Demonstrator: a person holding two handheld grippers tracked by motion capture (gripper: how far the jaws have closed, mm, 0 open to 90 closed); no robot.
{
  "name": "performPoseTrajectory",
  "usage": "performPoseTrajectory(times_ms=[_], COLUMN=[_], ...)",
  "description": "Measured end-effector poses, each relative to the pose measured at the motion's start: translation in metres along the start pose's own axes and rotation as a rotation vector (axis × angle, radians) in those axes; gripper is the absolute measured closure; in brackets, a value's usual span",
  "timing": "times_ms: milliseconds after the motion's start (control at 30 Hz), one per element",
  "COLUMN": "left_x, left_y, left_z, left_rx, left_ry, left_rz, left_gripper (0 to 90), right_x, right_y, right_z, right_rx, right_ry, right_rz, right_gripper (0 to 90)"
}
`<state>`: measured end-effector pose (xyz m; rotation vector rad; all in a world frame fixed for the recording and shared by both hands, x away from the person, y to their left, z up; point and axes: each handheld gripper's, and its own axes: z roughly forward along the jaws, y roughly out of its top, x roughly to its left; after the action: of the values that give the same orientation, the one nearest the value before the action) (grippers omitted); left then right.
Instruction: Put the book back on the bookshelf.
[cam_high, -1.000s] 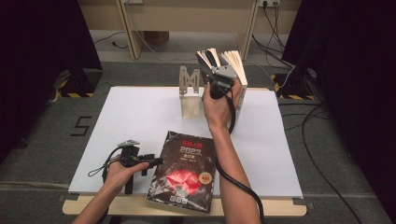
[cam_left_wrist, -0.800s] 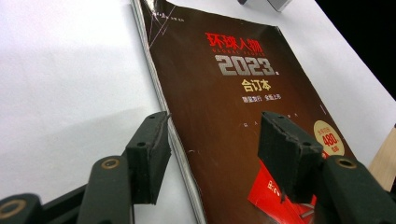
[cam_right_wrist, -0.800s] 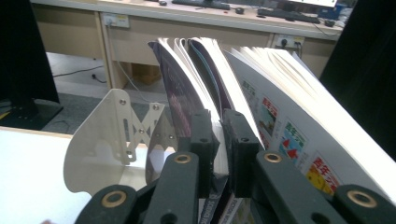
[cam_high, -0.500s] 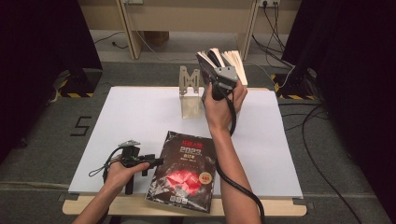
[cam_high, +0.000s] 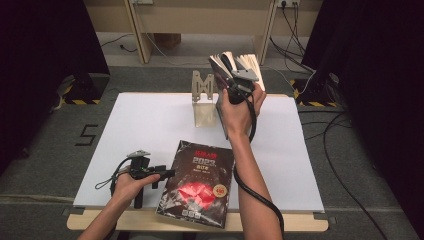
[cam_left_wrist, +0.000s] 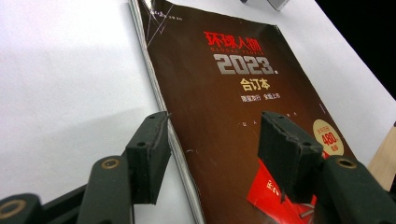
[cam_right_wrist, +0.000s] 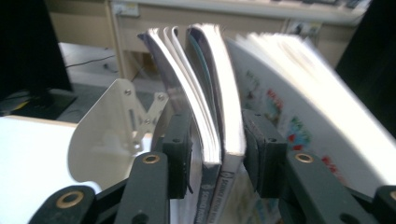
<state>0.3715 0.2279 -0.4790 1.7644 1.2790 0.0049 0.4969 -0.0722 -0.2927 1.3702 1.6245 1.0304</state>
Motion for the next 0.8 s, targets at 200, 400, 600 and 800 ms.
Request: performPoseTrajectory(times_ms=[200, 400, 600, 800], left_x=[0.000, 0.000, 0.000, -0.001], left_y=[0.000, 0.000, -0.001, -0.002], left_z=[-0.001, 0.001, 0.002, 0.003], left_rx=[-0.002, 0.003, 0.009, 0.012], left_ry=[-0.001, -0.001, -0.001, -0.004], left_rz=[0.000, 0.001, 0.005, 0.008], left_gripper=[42.2, 42.2, 42.2, 42.2], right_x=[-0.005, -0.007, -0.008, -0.009], right_y=[0.005, 0.012, 0.021, 0.024], right_z=[0.012, 0.015, 0.019, 0.025], right_rx=[0.076, 0.136, 0.200, 0.229], right_ry=[0.033, 0.056, 0.055, 0.058], right_rz=[0.020, 0.044, 0.041, 0.054], right_gripper=[67.1, 73.3, 73.5, 75.0])
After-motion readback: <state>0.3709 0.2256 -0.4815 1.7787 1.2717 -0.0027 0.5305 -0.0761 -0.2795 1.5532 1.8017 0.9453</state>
